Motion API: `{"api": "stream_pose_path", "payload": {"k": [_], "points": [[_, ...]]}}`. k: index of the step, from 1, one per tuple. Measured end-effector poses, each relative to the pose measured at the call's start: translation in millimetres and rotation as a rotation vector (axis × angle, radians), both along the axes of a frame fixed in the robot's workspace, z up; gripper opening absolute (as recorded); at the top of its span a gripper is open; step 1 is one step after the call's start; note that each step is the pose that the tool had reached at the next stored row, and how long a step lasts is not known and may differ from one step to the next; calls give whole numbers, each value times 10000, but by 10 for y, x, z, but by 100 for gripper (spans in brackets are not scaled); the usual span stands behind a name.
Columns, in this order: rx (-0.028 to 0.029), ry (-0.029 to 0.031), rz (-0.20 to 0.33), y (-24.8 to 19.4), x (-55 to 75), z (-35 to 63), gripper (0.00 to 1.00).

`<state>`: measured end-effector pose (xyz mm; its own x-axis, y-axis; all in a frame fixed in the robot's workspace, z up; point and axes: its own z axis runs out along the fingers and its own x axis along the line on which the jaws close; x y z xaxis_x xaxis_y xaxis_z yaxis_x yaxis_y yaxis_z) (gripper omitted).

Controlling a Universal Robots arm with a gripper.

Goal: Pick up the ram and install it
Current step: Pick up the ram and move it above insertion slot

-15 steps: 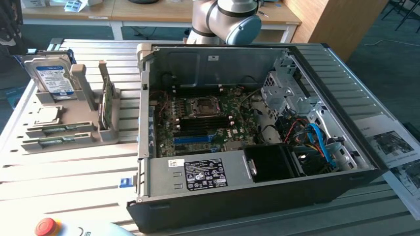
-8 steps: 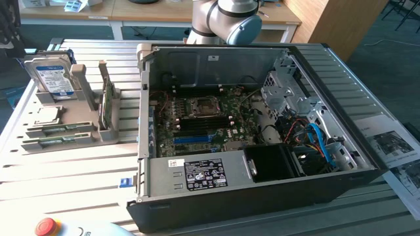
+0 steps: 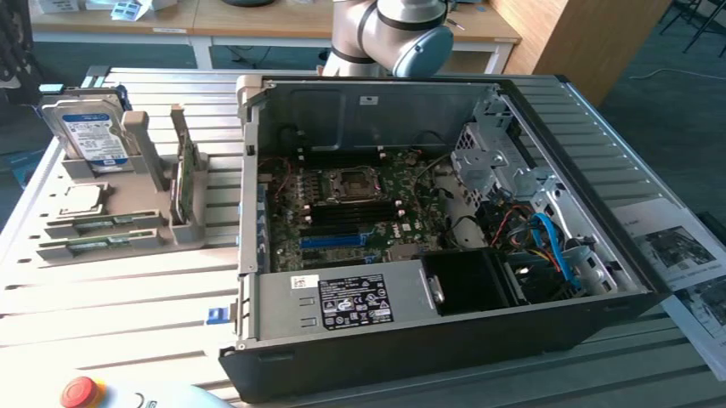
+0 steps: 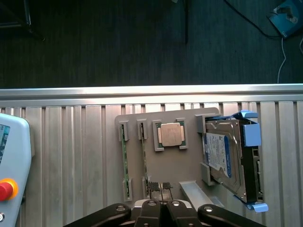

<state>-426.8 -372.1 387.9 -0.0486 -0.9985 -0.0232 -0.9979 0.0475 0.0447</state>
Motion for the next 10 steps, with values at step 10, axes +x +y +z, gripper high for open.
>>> {"api": "stream_pose_path", "payload": {"k": [10], "points": [[0,1,1,0,0,-27,10]]}}
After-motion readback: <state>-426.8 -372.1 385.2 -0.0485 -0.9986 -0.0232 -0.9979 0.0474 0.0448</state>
